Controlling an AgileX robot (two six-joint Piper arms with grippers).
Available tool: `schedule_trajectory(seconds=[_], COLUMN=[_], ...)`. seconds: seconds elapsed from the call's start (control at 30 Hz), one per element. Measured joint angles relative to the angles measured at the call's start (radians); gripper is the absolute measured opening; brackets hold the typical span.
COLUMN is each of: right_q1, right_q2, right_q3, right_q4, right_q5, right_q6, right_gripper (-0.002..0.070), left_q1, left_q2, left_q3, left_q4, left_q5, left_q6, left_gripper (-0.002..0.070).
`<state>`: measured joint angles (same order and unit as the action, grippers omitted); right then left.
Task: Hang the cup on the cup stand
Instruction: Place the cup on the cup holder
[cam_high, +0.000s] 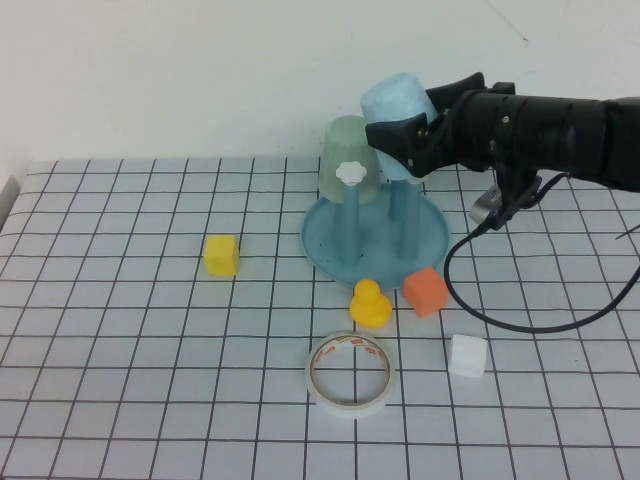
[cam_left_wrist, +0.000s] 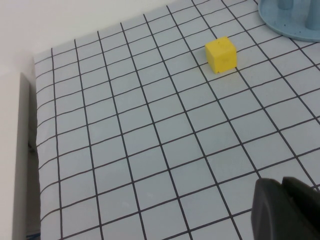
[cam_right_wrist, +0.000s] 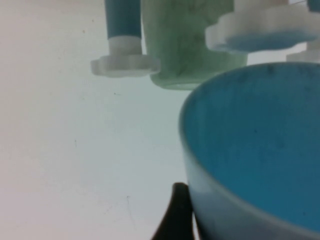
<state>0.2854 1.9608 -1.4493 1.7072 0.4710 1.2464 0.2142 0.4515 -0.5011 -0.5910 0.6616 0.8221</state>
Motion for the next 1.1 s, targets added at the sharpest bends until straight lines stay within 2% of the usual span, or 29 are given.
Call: schedule_trajectory(seconds=[0.7, 0.9, 1.0, 1.1], right_q1=[0.000, 0.000, -0.007, -0.018], right_q2=[0.024, 0.024, 0.024, 0.024], right_q3=[0.000, 0.000, 0.000, 0.000], right_q4=[0.000, 0.000, 0.000, 0.000], right_q5=[0.000, 0.000, 0.003, 0.003], right_q6=[-0.004, -0.068, -0.109, -0.181], right_gripper=[0.0627, 0.0627, 0.0672, 0.0685], left_q1=[0.000, 0.000, 0.000, 0.000], left_q2=[0.000, 0.000, 0.000, 0.000], left_q3=[0.000, 0.000, 0.000, 0.000], left_q4=[0.000, 0.000, 0.000, 0.002], left_q5=[0.000, 0.000, 0.000, 0.000], left_q6=[0.000, 0.000, 0.000, 0.000], left_gripper=[-0.0001, -0.0001, -0.0001, -0.0001])
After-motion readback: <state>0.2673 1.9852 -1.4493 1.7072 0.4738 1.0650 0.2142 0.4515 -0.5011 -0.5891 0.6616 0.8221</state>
